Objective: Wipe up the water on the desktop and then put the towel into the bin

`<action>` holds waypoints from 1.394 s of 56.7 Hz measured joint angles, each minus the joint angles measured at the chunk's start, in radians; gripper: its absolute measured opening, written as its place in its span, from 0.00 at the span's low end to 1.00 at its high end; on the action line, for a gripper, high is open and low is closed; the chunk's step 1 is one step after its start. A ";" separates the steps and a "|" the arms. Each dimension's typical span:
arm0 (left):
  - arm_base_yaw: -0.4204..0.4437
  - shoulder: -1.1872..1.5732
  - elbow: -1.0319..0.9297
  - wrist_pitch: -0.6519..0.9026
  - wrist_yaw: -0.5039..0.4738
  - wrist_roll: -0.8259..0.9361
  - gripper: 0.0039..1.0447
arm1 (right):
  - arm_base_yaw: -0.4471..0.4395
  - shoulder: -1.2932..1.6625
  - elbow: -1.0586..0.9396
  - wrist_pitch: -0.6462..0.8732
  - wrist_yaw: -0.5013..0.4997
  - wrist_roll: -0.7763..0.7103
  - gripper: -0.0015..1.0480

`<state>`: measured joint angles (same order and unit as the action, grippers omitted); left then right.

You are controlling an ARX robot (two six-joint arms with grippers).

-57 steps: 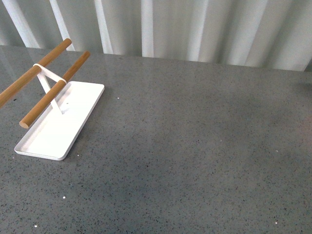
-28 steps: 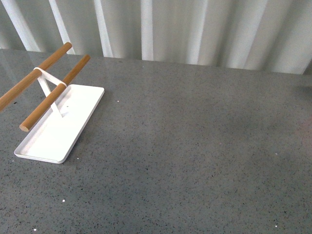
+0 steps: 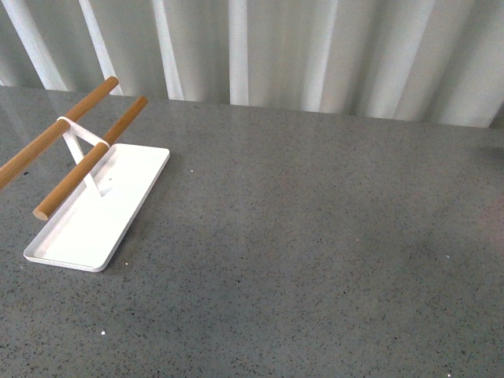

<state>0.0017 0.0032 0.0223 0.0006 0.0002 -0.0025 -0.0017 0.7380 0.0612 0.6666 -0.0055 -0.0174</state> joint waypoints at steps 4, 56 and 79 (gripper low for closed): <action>0.000 0.000 0.000 0.000 0.000 0.000 0.94 | 0.000 -0.011 -0.032 0.038 0.001 0.000 0.03; 0.000 0.000 0.000 0.000 0.000 0.000 0.94 | 0.000 -0.517 -0.040 -0.443 0.002 0.006 0.03; 0.000 0.000 0.000 0.000 0.000 0.000 0.94 | 0.000 -0.733 -0.039 -0.661 0.005 0.007 0.03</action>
<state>0.0017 0.0032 0.0223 0.0006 0.0006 -0.0025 -0.0013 0.0048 0.0219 0.0051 -0.0010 -0.0101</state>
